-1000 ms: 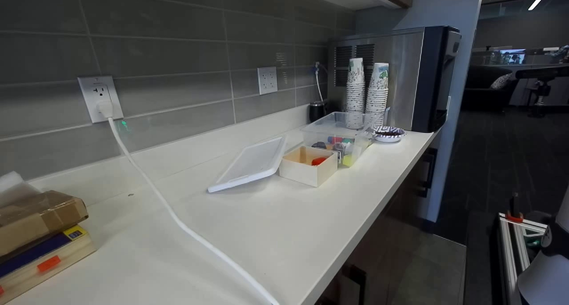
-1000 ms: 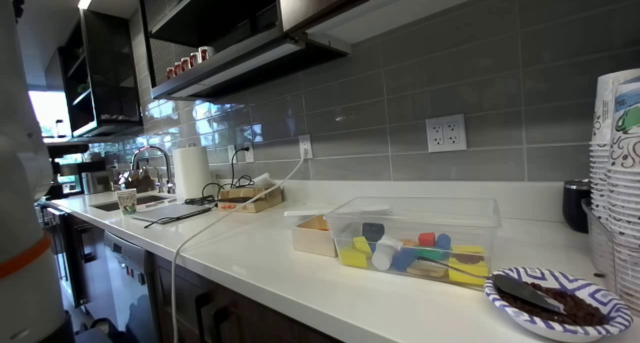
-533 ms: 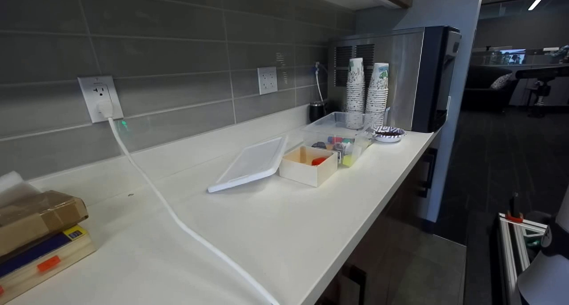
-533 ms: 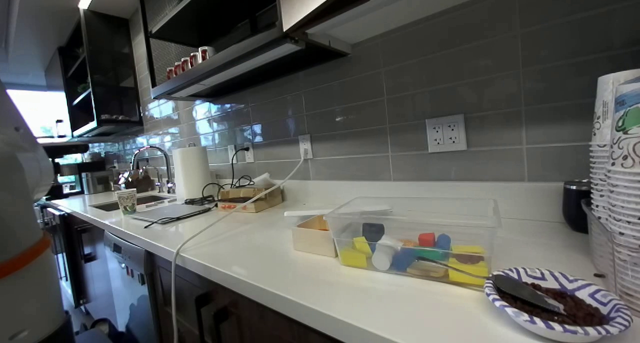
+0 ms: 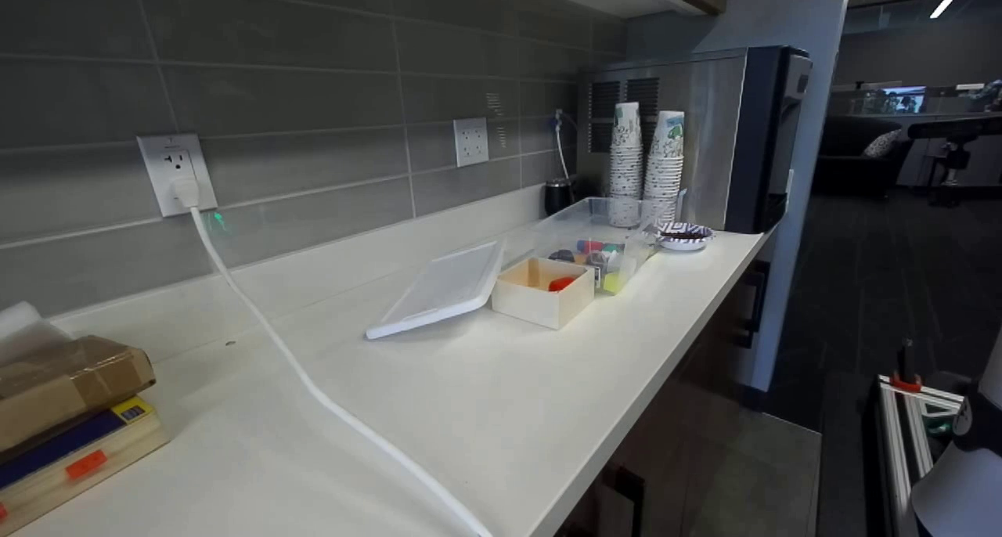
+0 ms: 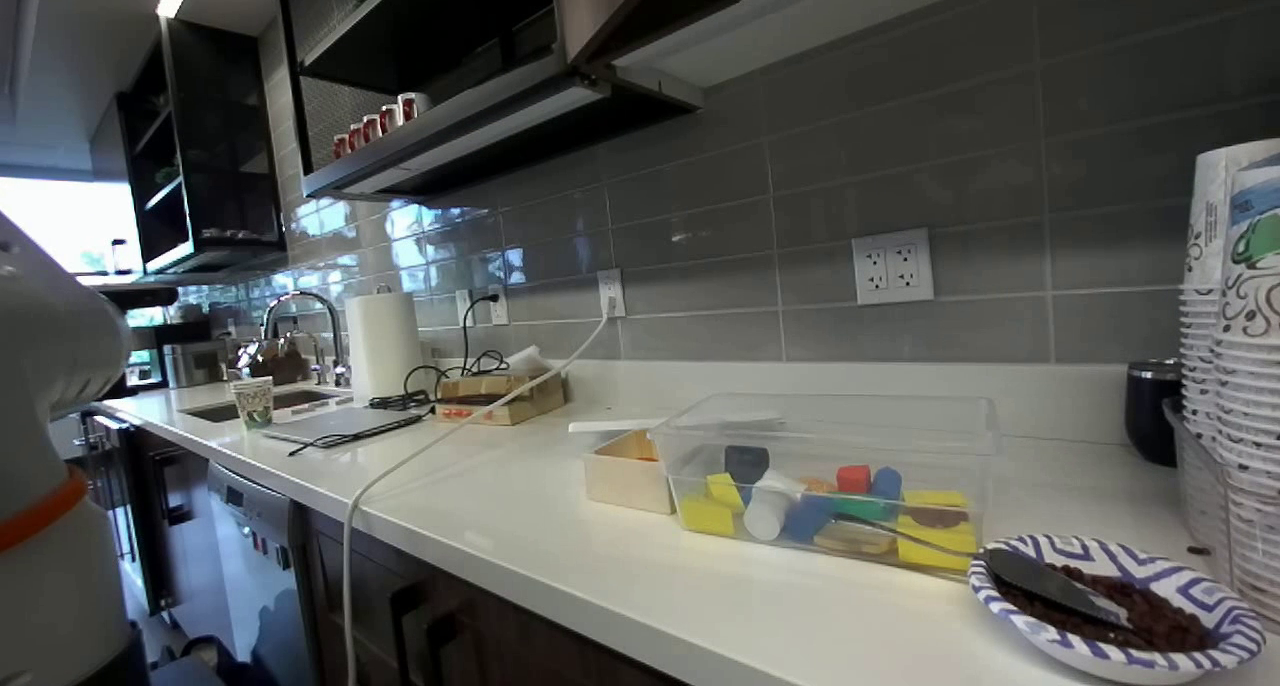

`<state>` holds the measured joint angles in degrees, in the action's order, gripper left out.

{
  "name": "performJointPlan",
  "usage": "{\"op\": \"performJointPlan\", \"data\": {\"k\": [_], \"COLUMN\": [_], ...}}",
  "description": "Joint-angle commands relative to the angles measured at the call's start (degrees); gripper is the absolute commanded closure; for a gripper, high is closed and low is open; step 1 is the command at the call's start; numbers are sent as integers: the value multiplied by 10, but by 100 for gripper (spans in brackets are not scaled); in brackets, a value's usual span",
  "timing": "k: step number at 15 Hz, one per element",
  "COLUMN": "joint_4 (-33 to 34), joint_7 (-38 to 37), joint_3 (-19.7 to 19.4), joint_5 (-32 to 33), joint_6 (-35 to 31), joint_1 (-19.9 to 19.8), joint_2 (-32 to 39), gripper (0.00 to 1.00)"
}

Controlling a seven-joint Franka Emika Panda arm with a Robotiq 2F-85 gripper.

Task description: Open the left cabinet door then close it.

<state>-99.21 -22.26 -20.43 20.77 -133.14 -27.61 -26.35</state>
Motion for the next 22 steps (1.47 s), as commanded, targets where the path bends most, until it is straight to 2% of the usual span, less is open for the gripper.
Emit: {"op": "performJointPlan", "data": {"k": [1,13,22], "joint_4": [-53,-166,-229], "joint_7": [-40,-73,-69], "joint_3": [23,111,168], "joint_5": [27,22,22], "joint_6": [6,6,4], "joint_1": [-66,-183,-245], "joint_2": [-52,-166,-234], "gripper": [0,0,0]}}
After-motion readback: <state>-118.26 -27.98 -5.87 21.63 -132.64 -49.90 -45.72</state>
